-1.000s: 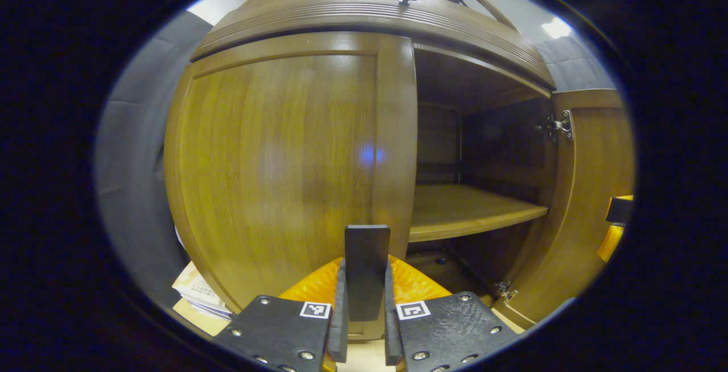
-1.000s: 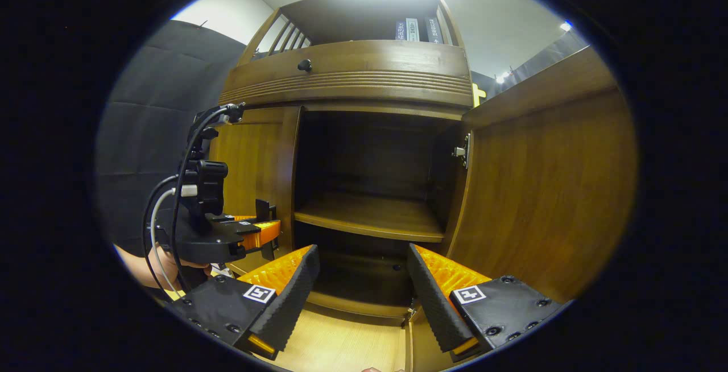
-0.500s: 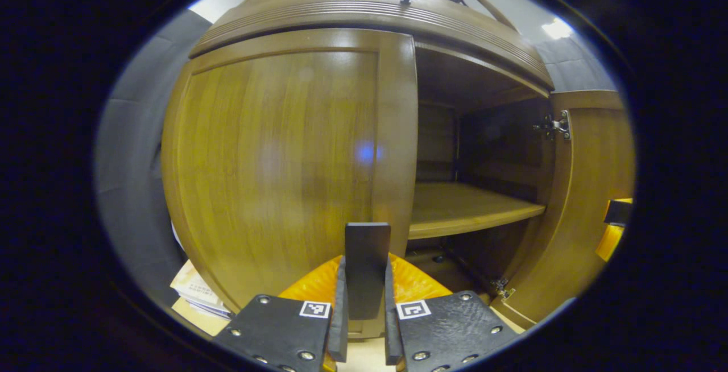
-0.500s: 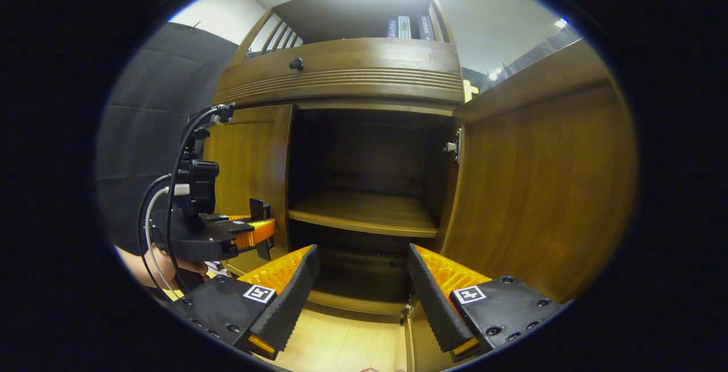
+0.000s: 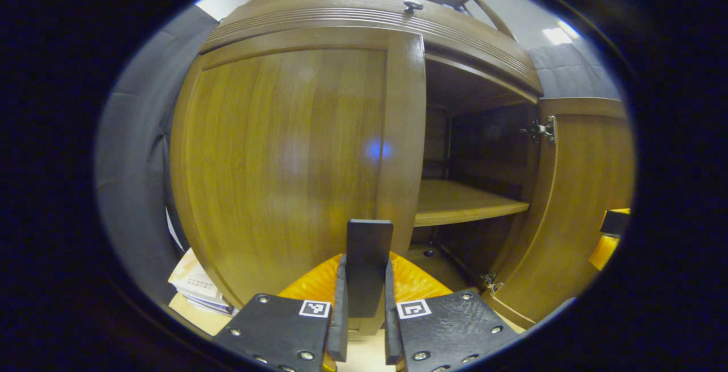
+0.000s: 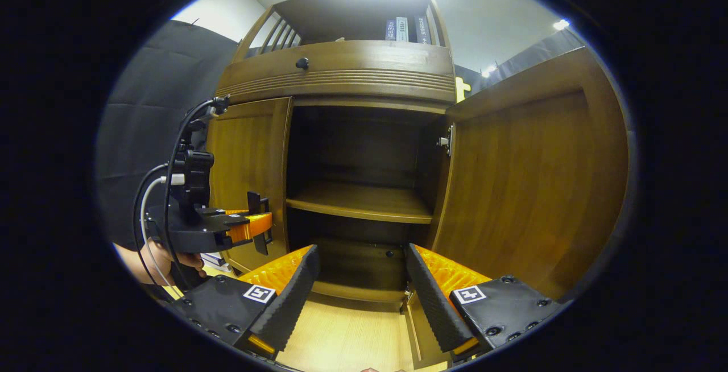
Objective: Open the right door of the double-door shoe cabinet with the right hand, and open the left door with the left hand.
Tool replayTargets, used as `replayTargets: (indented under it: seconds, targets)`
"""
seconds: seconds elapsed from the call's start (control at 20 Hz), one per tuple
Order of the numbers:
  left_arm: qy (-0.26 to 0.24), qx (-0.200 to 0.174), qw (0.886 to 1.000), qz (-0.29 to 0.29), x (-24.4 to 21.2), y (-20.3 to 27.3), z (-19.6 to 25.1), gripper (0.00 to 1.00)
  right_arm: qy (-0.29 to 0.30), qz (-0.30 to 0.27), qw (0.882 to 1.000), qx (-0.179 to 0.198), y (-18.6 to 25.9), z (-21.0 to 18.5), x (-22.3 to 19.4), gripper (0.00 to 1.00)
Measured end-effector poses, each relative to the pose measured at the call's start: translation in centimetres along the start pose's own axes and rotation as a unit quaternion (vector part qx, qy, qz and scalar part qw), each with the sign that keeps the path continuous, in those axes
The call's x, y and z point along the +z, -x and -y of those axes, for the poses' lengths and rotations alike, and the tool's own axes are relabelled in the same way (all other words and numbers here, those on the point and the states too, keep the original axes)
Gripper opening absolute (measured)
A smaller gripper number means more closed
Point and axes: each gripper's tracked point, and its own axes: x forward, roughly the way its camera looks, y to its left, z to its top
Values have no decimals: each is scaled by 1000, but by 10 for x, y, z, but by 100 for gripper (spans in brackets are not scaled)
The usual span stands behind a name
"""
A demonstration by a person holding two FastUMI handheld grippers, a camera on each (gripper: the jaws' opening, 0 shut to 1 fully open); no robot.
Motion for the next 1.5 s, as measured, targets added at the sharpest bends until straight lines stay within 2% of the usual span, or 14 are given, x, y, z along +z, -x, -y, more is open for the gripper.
replayTargets:
  seconds: [0.2,0.3,0.55,0.9,1.0,1.5]
  targets:
    - [-1,-13,1000,11,-8,33,-4,29,1,2,1000,-10,-3,-1,4,97]
    - [-9,-21,1000,17,-6,44,-4,17,0,1,1000,-15,0,-3,2,97]
    - [-3,-47,999,21,-9,65,-10,20,0,1,1000,-29,8,-2,-1,97]
    - [-6,-56,998,25,-14,101,-25,20,-22,-7,999,-47,14,-2,-6,97]
    - [-5,-55,998,27,-16,110,-30,17,-25,-9,998,-48,15,-3,-7,97]
    - [3,-15,999,36,-16,161,-65,19,-27,-12,999,-24,13,-15,-7,98]
